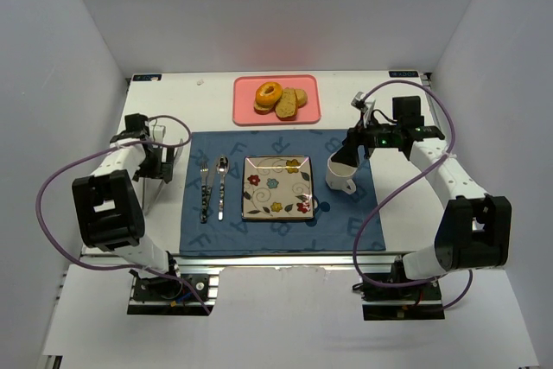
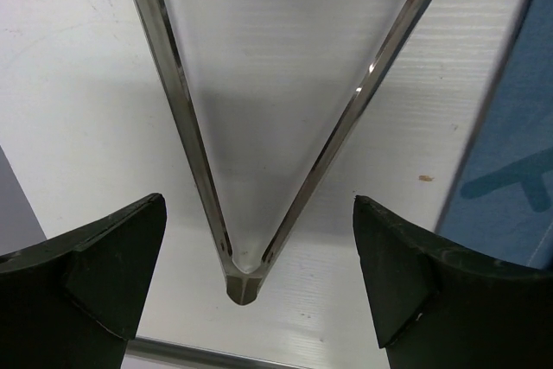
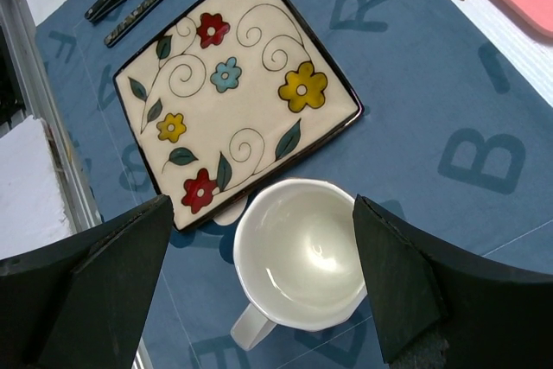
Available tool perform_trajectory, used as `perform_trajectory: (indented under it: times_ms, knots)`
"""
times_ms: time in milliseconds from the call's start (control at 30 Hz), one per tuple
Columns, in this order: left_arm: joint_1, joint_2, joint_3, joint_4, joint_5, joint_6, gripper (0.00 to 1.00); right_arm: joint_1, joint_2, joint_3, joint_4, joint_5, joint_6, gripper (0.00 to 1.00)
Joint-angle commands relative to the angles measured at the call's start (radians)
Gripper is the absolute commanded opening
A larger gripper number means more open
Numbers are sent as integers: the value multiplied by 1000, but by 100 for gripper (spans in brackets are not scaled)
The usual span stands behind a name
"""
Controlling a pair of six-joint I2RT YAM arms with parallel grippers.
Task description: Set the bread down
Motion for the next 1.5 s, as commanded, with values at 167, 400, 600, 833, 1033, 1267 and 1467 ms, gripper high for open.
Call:
perform_trajectory:
  times_ms: [167,400,600,833,1033,1267,1467]
  knots:
    - [27,55,-5,42,57,54,98,-4,21,86,-2,-23,-4,89]
    - [44,108,-32,85,81,43,98,-5,9,92,-11,-11,0,89]
    - [47,113,-60,129,63,16,92,-5,-7,83,-9,-1,10,89]
    - [73,105,-41,157,89,-69,32,-4,-18,75,-12,0,13,89]
    - [71,90,14,126,104,-156,0,-5,-34,58,-3,0,17,89]
    - [73,70,135,114,287,-386,0,-5,-57,49,6,-9,25,89]
    - [73,124,232,2,337,-452,16,-4,-76,37,11,-11,26,89]
